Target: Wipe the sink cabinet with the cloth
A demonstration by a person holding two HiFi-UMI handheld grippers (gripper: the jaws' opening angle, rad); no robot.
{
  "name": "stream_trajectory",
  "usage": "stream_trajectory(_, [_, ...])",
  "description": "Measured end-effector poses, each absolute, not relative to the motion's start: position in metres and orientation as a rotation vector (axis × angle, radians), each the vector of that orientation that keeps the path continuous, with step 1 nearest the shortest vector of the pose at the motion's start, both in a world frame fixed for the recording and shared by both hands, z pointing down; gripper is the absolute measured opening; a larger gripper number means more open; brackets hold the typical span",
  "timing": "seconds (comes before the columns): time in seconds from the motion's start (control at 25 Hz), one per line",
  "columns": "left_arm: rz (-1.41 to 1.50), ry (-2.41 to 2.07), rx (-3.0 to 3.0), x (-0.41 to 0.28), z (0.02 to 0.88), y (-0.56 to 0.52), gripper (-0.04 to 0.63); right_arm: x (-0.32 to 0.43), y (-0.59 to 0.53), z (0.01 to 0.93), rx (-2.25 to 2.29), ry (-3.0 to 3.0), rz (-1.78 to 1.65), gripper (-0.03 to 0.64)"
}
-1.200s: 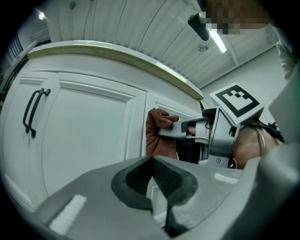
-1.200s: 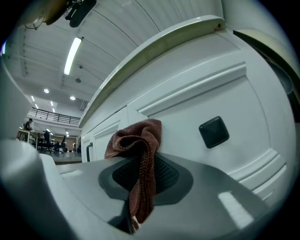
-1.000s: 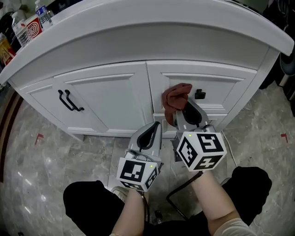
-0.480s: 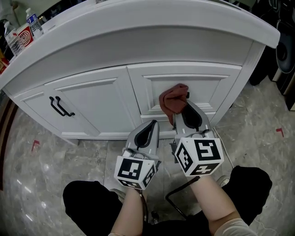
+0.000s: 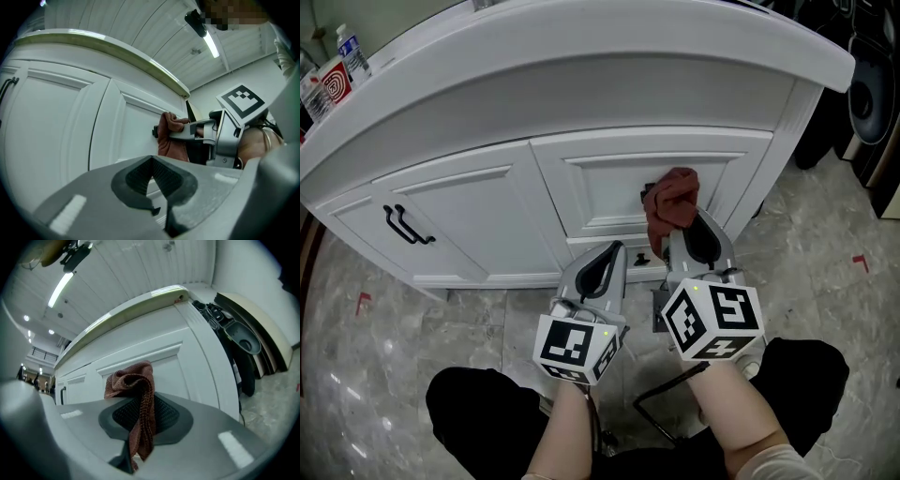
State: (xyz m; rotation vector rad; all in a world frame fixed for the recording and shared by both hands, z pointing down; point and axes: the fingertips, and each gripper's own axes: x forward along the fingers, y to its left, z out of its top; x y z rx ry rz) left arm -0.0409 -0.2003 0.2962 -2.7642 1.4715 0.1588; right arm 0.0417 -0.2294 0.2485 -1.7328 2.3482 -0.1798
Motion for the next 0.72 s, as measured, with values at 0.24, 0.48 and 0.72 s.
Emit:
stream_trajectory(0.24, [0.181,1.481,-2.767,-0.032,0.295,-0.205,0.002,0.051,-0.241,0.253,-1.753,2.432,-0.122,0.092])
stream_trajectory(0.48, [0.168,1.463,-2.788,-0.011,0.303,-0.205,0.002,0.075,-0.247,0.262,-1.799,2.467,-0.092,0.091])
stream_trajectory(0.72, [0.163,1.405,-2.824,0.021,0.306,-0.201,0.002,0.119,-0.241,0.256,-1.890,2.380,-0.052,0.091])
